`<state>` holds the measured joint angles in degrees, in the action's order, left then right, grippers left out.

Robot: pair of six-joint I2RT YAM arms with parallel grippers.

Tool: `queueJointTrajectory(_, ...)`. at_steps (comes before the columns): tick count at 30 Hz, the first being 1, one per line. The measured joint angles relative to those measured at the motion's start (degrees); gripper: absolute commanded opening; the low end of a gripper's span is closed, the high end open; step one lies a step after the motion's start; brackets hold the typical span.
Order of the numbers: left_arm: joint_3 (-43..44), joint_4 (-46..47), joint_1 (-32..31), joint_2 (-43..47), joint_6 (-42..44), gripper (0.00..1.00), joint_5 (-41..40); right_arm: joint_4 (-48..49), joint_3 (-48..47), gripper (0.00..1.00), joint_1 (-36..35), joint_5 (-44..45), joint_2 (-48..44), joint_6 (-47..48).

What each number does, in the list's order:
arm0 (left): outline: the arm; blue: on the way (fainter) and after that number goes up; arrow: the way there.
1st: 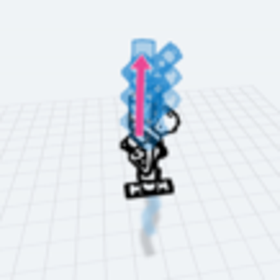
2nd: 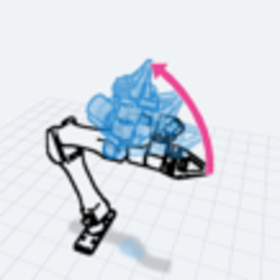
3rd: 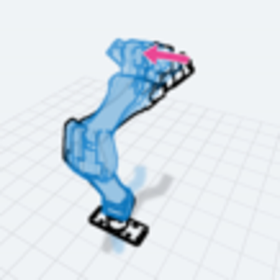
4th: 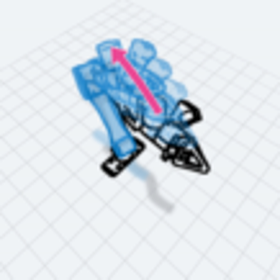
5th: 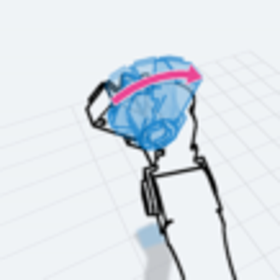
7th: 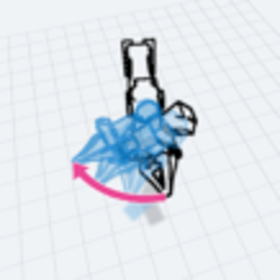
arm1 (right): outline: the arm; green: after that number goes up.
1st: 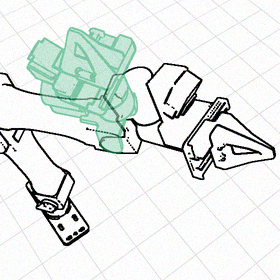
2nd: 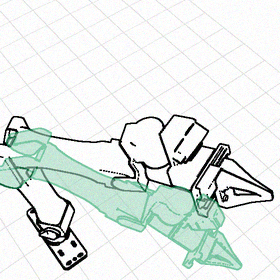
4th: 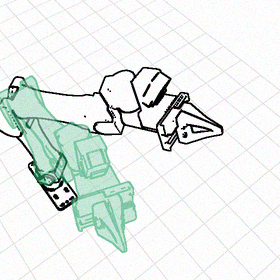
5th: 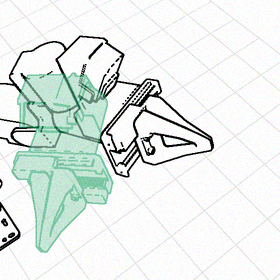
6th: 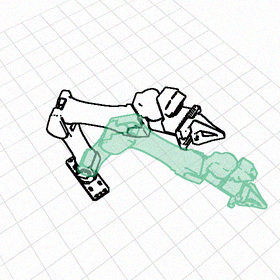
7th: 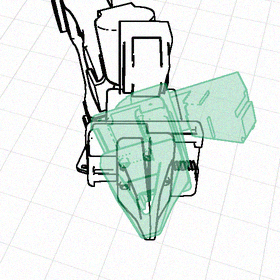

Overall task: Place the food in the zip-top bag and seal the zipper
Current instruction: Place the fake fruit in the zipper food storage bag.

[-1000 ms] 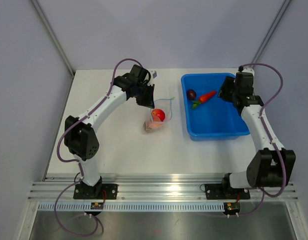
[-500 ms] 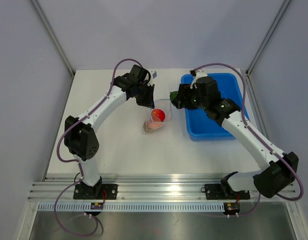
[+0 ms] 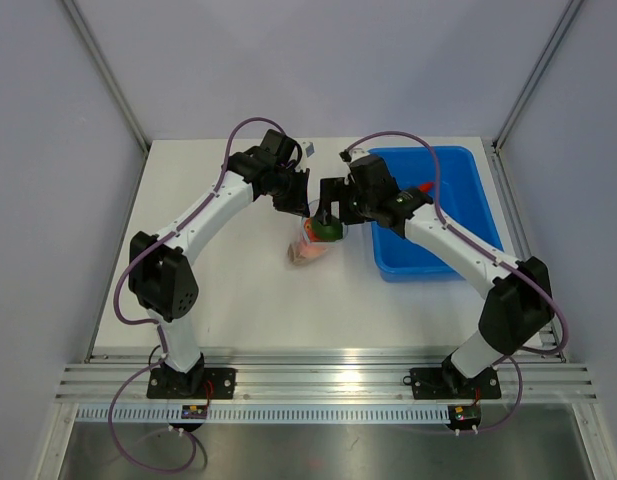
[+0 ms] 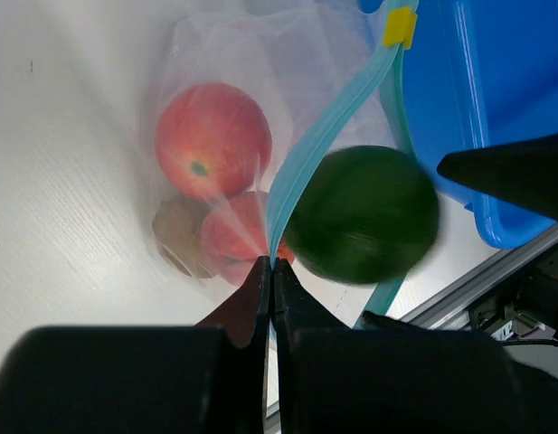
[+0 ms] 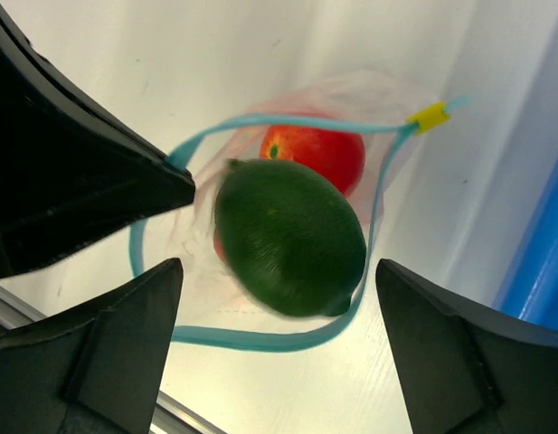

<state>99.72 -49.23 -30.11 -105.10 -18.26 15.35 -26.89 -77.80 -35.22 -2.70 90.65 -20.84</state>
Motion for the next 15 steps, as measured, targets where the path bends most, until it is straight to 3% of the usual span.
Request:
queueJointTrajectory(5, 0.0, 0.0, 0.0, 0.0, 0.0, 0.0, 0.2, 0.1, -1.5, 0.98, -0.1, 0.3, 0.2, 0.4)
queueJointTrajectory(7, 0.0, 0.0, 0.0, 0.0, 0.0, 0.0, 0.2, 0.0, -1.5, 0.94, -0.2, 0.8, -0.1, 0.6)
queueJointTrajectory(15, 0.0, 0.0, 0.0, 0.0, 0.0, 0.0, 0.2, -1.1, -0.2, 0.64, 0.4, 7.5, -4.0, 0.3)
